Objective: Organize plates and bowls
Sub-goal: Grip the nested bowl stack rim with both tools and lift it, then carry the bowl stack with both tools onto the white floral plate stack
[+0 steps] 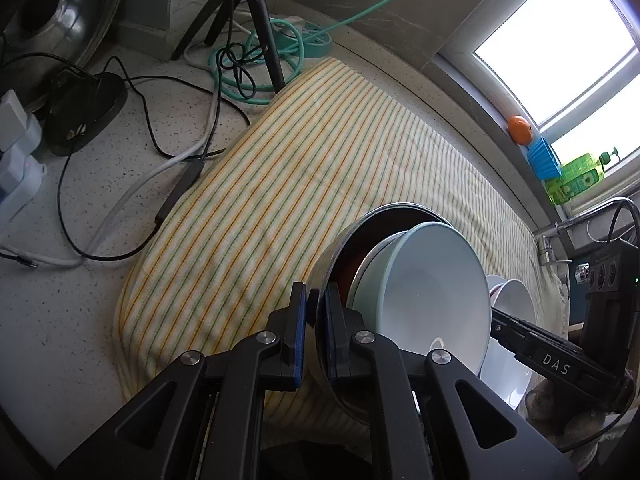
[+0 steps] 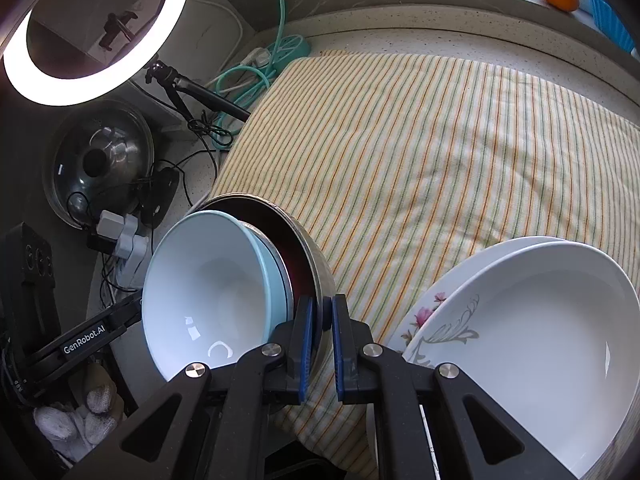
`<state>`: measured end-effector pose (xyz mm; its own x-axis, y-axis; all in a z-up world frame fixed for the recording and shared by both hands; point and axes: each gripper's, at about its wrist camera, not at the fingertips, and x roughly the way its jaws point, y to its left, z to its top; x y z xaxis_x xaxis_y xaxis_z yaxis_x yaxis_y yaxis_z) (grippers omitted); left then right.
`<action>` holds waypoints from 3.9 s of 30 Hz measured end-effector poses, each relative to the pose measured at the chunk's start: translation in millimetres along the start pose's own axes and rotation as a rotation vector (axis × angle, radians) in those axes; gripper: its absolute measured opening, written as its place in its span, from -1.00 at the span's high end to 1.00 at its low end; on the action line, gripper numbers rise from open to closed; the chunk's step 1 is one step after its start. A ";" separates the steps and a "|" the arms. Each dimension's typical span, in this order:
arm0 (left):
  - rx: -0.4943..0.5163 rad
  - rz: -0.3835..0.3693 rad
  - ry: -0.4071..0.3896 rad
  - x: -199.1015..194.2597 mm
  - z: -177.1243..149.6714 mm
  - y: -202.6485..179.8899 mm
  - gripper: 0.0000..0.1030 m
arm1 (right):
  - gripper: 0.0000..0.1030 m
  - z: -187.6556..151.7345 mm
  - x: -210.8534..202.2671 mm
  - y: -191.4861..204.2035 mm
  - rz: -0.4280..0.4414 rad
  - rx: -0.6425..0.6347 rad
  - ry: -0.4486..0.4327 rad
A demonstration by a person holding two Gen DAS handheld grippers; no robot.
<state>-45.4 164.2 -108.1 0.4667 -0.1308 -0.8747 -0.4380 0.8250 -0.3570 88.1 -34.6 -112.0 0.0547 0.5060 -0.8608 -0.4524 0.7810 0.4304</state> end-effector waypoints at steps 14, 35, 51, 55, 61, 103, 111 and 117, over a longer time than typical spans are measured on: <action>0.031 -0.023 -0.048 -20.4 10.4 -19.3 0.87 | 0.83 4.5 -35.4 3.7 0.013 0.032 -0.073; 0.160 -0.080 -0.073 -29.4 21.4 -78.8 0.86 | 0.83 -4.8 -92.4 -26.9 0.002 0.130 -0.167; 0.307 -0.157 0.007 -2.2 4.6 -149.0 0.87 | 0.83 -38.1 -138.3 -87.1 -0.072 0.271 -0.228; 0.346 -0.173 0.034 6.2 -3.4 -165.3 0.87 | 0.83 -50.1 -145.0 -101.2 -0.095 0.312 -0.234; 0.386 -0.189 0.070 17.2 -12.7 -181.9 0.87 | 0.83 -65.5 -151.1 -119.0 -0.116 0.363 -0.234; 0.453 -0.171 0.162 46.7 -24.4 -192.0 0.90 | 0.83 -87.8 -134.3 -148.7 -0.119 0.415 -0.183; 0.469 -0.163 0.158 47.9 -26.5 -192.4 0.90 | 0.83 -86.8 -134.7 -147.9 -0.126 0.405 -0.188; 0.491 -0.150 0.139 45.6 -28.1 -191.7 0.83 | 0.80 -85.9 -135.7 -142.8 -0.150 0.378 -0.198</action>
<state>38.2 -15.4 -88.8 0.3758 -0.3111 -0.8729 0.0525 0.9476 -0.3152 68.8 -246.3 -80.0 0.2810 0.4087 -0.8683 -0.0721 0.9112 0.4056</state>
